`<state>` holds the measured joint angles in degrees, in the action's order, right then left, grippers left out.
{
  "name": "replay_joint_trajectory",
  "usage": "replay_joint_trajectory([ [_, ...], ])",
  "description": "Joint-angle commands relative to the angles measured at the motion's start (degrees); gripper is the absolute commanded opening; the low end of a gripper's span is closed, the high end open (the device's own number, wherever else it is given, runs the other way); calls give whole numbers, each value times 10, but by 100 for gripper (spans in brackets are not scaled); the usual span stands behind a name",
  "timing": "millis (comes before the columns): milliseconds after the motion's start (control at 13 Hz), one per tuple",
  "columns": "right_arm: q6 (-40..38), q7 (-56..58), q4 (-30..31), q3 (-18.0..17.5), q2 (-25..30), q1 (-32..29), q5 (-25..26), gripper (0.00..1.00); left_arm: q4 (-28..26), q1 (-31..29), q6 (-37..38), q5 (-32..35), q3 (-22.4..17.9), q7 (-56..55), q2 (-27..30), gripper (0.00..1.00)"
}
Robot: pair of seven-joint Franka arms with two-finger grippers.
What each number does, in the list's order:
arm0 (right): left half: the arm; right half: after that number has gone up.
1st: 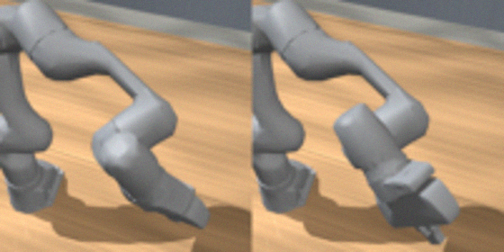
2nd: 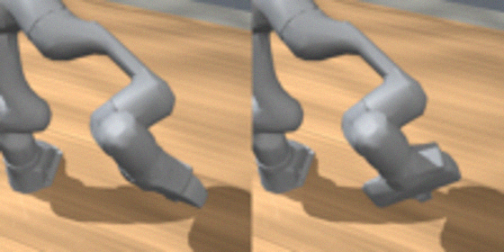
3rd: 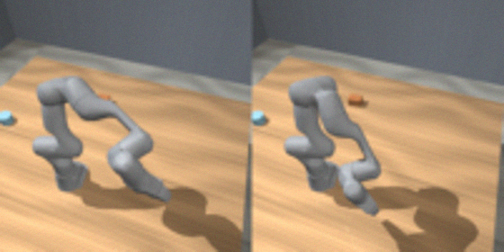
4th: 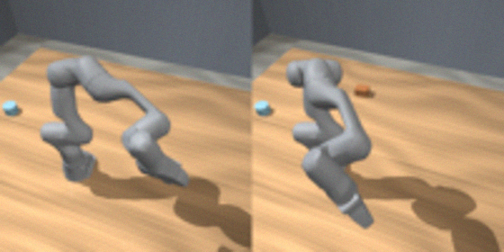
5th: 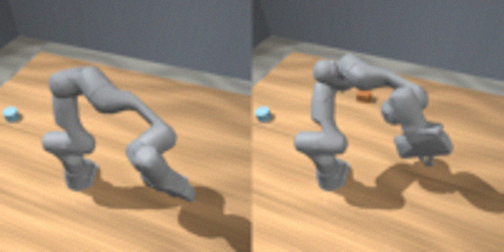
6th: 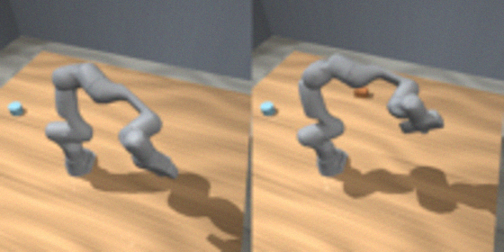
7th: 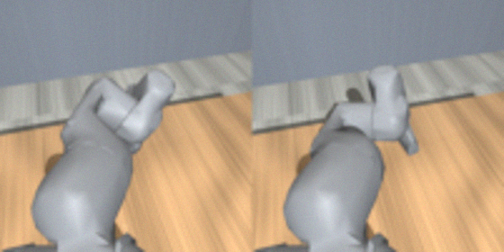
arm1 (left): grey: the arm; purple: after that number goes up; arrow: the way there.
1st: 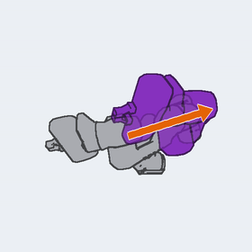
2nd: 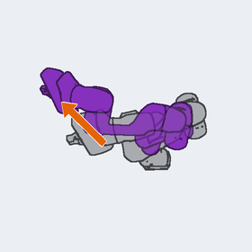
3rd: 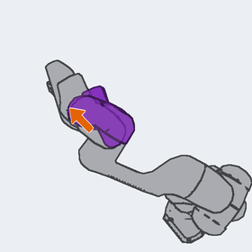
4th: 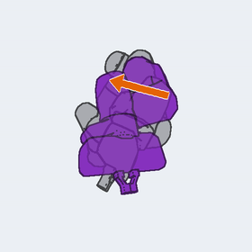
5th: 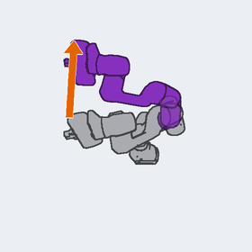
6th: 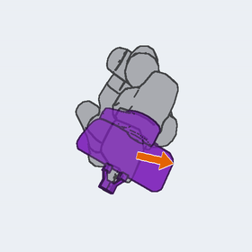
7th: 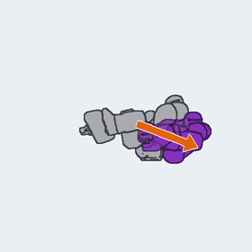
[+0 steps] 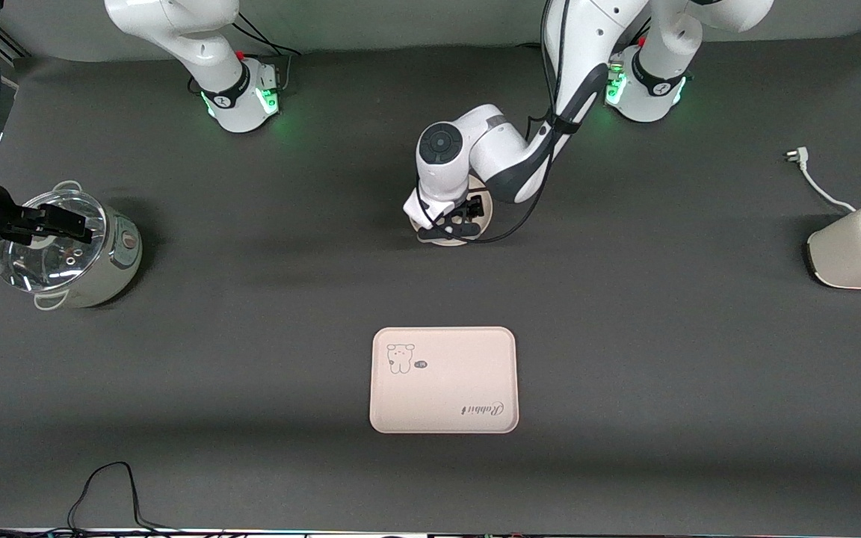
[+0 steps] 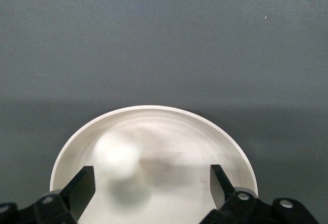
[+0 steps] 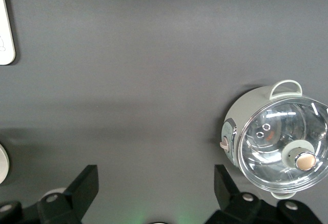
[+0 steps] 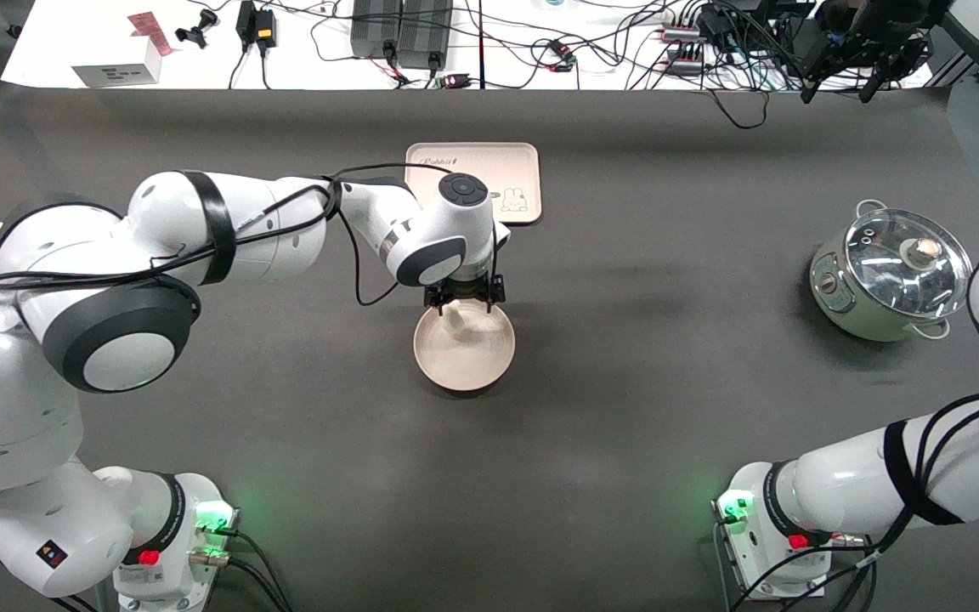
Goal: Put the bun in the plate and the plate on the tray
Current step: 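Lower the bun onto the plate and open the left gripper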
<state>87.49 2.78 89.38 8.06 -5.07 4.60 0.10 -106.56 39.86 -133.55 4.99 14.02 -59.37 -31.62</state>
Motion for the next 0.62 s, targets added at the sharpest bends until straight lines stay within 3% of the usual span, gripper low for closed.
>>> replay_joint_trajectory([
  [0, 2, -9, 8, -3, 6, -1, 10, 100, 1, 3, 13, 10, -1, -15, 7, 100],
  [308, 2, -9, 10, -3, 6, -1, 9, 100, 7, -10, 28, 12, -11, -5, 16, 100],
  [538, 2, -10, 13, -3, 8, 0, 7, 100, 31, -78, 114, 27, -20, 111, 74, 100],
])
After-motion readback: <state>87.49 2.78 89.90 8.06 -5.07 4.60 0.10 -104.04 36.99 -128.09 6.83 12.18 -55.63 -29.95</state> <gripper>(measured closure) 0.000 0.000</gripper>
